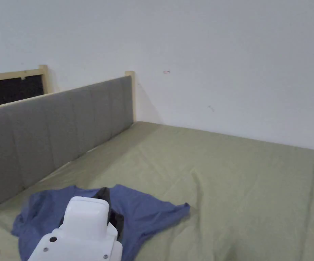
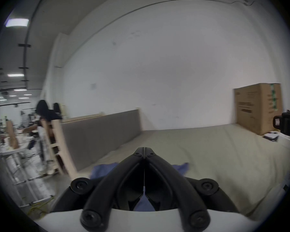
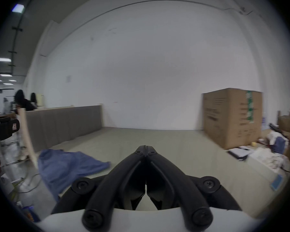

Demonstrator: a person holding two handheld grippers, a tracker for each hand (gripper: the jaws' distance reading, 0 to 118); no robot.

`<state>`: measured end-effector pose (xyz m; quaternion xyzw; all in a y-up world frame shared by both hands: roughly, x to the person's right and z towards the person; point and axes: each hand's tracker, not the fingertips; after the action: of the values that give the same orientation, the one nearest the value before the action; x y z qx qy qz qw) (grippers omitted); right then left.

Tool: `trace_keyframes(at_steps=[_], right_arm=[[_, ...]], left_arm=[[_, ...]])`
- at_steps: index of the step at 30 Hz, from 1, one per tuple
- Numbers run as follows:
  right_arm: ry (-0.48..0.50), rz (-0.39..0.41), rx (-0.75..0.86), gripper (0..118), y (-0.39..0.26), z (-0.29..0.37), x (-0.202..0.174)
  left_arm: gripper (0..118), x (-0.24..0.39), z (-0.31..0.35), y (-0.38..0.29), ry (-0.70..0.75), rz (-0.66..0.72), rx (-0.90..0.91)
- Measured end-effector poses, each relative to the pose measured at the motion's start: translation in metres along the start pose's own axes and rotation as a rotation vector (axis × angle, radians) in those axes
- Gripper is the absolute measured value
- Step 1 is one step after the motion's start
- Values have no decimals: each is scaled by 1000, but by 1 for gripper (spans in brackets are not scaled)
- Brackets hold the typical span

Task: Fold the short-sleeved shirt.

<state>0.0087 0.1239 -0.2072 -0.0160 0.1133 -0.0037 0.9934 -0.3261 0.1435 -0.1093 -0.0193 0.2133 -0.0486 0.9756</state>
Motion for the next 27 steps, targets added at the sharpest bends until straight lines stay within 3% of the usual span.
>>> trace_keyframes(at_steps=[3,6,10,14,17,20,21,22,23,24,25,26,27], right_arm=[[180,13,-10,0,5,-18,-46],[278,-13,-4,0,9,-23,-75],[282,-3,4,0,10,-24,-84],[272,-19,-28,0,10,-26,-65],[234,-4,-71,0,9,-28,-42],[201,8,-112,0,6,-32,-21],[187,11,-130,0,4,-34,-15],[168,15,-152,0,2,-36,-9],[141,10,-174,0,0,-39,-3],[112,-7,-183,0,-4,-40,2],[90,-34,-189,0,-7,-41,9],[85,-63,-201,0,-10,-44,15],[77,-81,-213,0,-13,-47,19]], left_arm=[[0,-44,15,-2,139,-54,20],[0,-64,24,-6,184,-73,4],[0,-63,19,-15,187,-50,-16],[0,-45,-14,-18,133,12,-47],[0,-34,-79,-12,68,43,-114],[0,-32,-179,-15,-50,125,-350],[4,-33,-218,-22,-103,172,-476],[20,-34,-252,-33,-173,227,-584],[53,-34,-286,-49,-242,278,-691],[103,-31,-312,-63,-246,285,-785],[118,-32,-344,-85,-231,261,-877],[113,-27,-361,-103,-217,253,-935],[112,-24,-373,-113,-198,230,-876]])
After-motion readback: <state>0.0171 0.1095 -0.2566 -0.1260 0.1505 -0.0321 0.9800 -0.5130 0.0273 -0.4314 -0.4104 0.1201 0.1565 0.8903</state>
